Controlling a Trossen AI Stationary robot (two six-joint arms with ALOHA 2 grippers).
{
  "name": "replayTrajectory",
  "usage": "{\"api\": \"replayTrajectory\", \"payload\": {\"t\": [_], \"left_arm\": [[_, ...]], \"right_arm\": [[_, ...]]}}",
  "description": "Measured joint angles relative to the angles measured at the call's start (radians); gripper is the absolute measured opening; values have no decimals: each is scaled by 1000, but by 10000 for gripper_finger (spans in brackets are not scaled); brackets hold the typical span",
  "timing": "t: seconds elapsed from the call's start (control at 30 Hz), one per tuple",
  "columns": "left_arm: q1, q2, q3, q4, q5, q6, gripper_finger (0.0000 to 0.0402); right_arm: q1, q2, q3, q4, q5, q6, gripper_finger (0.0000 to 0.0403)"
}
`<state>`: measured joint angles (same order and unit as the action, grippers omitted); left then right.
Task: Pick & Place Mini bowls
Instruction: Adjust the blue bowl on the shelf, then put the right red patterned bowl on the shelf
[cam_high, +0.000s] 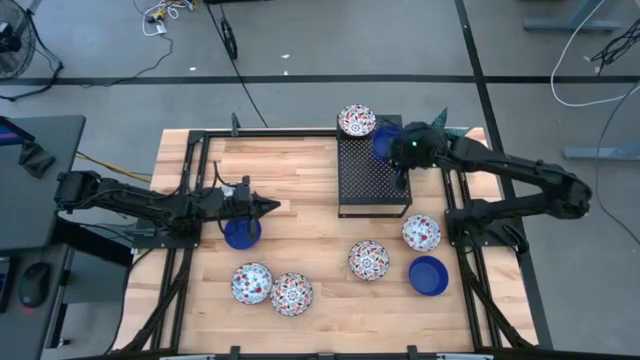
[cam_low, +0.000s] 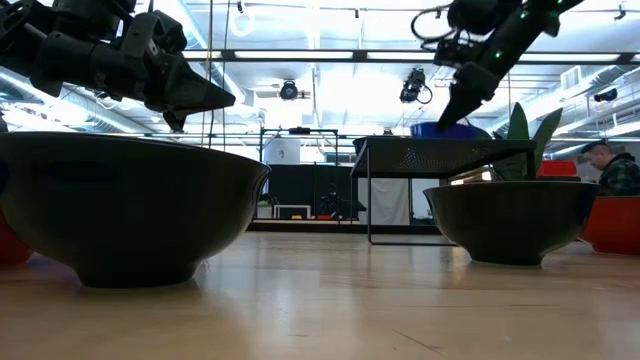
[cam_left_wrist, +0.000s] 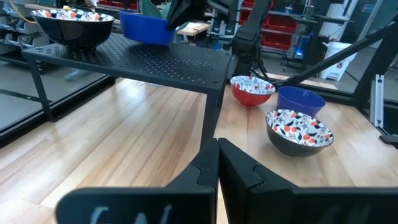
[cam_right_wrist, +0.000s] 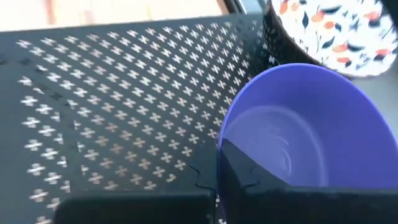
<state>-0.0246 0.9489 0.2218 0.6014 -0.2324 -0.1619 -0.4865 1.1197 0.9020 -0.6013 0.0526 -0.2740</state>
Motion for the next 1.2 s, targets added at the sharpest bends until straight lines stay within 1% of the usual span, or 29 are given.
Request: {"api": "replayTrajectory", "payload": {"t": [0.1, 0.23, 0.37, 0.53, 0.7, 0.83, 0.9, 1.03, 1.1, 1.2], "left_arm": [[0, 0, 0, 0, -3, 0, 9], [0, 0, 0, 0, -3, 0, 9], [0, 0, 0, 1, -3, 0, 9], [0, 0, 0, 0, -3, 0, 9], [0, 0, 0, 0, -3, 0, 9], [0, 0, 0, 0, -3, 0, 9], [0, 0, 0, 2, -3, 0, 9], [0, 0, 0, 9, -3, 24, 9], [0, 0, 0, 18, -3, 38, 9], [0, 0, 0, 19, -3, 43, 9]], "right_arm": [[-24, 24, 0, 6, -5, -13, 5], [-29, 45, 2, 21, -5, -24, 5], [-30, 48, 2, 50, -7, -23, 17], [-29, 48, 2, 59, -10, -23, 49], [-29, 44, 2, 59, 1, -23, 90], [-22, 0, 7, 54, 36, -15, 120], [-8, -27, 30, 41, 38, 36, 131], [91, -94, 68, 32, 34, 162, 140], [177, -122, 68, 33, 33, 197, 139], [339, -140, 68, 34, 40, 280, 131]]}}
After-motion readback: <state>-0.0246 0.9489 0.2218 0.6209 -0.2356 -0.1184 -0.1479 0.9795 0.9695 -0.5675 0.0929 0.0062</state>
